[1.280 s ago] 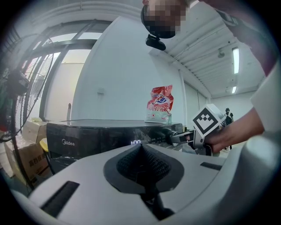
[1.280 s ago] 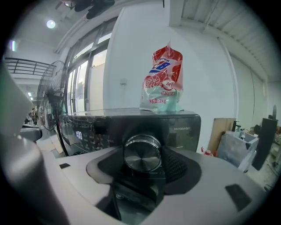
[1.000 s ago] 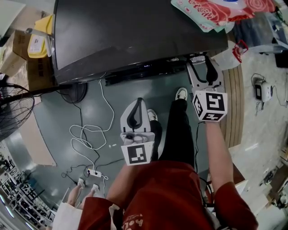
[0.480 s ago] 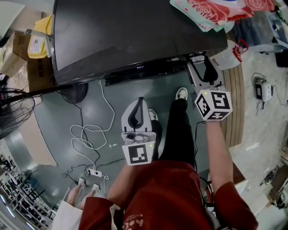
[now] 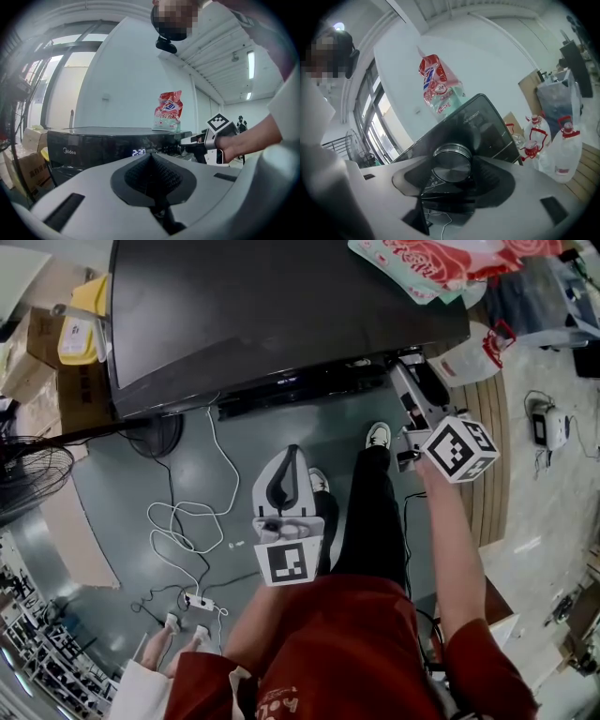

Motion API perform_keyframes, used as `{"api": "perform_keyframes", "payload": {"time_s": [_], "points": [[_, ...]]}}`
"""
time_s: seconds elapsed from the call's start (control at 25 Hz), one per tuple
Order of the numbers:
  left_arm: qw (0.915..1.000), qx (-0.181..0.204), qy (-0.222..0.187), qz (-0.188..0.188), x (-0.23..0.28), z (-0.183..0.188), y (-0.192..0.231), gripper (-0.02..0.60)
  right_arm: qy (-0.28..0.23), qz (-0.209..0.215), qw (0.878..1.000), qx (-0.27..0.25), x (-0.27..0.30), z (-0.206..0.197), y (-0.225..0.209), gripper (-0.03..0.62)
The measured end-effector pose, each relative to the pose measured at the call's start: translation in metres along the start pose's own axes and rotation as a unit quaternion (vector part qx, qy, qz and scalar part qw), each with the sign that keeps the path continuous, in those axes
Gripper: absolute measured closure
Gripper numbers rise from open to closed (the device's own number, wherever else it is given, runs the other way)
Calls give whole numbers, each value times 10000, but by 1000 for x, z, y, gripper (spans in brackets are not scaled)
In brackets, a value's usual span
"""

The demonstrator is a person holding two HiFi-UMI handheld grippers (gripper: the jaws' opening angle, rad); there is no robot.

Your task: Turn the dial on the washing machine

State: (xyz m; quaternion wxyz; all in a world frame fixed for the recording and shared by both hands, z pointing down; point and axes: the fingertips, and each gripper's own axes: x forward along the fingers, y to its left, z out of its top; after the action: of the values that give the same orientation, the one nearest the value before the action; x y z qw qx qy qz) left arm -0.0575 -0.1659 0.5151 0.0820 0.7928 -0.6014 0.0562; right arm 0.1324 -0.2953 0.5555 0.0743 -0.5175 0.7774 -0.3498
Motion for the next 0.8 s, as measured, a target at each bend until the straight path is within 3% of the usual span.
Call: {"api": "perform_keyframes", "payload": {"time_s": [0.64, 0.8], "points": [[10000, 24, -12, 32, -4, 5, 3, 572, -29, -145, 9998, -126, -2, -1, 1, 309], [10000, 20, -33, 69, -7, 9, 6, 572, 24, -200, 9997, -112, -7, -8, 3, 281]]}}
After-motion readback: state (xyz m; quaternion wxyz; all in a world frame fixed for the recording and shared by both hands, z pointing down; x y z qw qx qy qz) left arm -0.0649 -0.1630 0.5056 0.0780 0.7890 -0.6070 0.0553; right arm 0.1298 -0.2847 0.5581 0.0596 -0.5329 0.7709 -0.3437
